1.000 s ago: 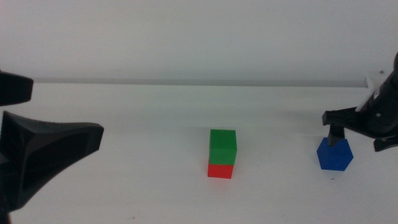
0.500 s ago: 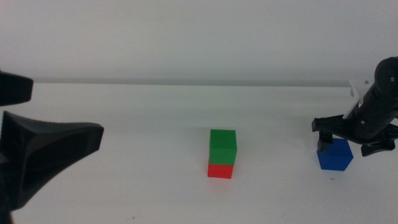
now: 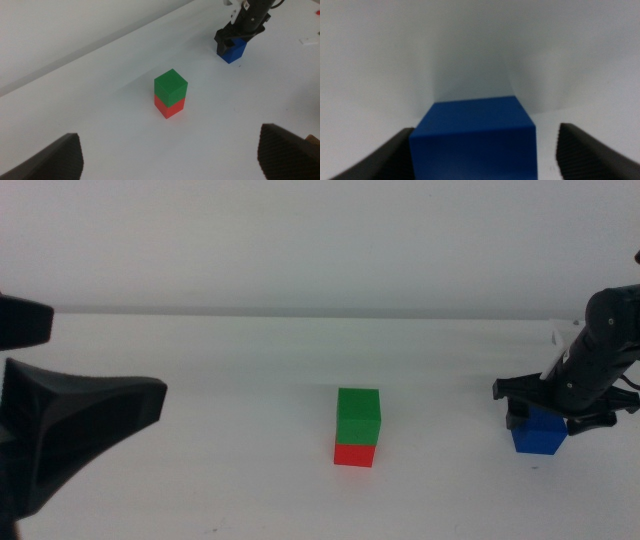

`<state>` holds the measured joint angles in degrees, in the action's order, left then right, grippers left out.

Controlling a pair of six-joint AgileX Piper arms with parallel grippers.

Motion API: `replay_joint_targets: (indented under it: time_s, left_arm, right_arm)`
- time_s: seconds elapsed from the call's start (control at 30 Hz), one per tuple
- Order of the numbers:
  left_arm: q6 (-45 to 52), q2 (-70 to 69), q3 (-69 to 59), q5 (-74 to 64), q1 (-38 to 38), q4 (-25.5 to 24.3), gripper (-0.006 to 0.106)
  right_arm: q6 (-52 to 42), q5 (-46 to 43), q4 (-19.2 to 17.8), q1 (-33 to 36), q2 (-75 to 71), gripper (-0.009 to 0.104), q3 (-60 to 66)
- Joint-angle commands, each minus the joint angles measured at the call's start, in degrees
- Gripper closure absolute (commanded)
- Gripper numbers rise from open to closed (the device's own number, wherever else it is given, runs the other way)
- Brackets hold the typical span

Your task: Stack red cubes first, then green, then blue cubes in a specific spot.

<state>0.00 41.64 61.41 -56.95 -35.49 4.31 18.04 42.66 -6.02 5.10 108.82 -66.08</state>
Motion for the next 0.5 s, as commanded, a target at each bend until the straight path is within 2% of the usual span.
replay_joint_targets:
  time_s: [0.0, 0.1, 0.2, 0.3, 0.43, 0.47]
  left_arm:
    - [0.0, -0.25, -0.21, 1.06, 0.14, 0.0, 0.007]
    - [0.0, -0.25, -0.21, 1.06, 0.14, 0.0, 0.007]
    - [0.0, -0.25, -0.21, 1.06, 0.14, 0.0, 0.007]
    - [0.0, -0.25, -0.21, 1.06, 0.14, 0.0, 0.007]
    - [0.0, -0.25, -0.21, 1.06, 0.14, -0.9, 0.007]
    - [0.0, -0.25, -0.21, 1.06, 0.14, -1.2, 0.007]
  right_arm:
    - [-0.05, -1.66, -1.42, 0.01, 0.07, 0.029, -0.39]
    - [-0.72, -1.81, -0.83, 0.01, 0.42, 0.045, -0.39]
    - [-4.37, -0.93, 2.97, 0.01, 1.6, 0.045, -0.39]
    - [-4.23, -0.04, 3.55, 0.01, 3.01, 0.051, -0.39]
    - [-3.52, 0.8, 4.13, 0.01, 2.05, 0.088, -0.68]
    - [-3.52, 1.25, 4.6, 0.14, 1.14, 0.093, -0.91]
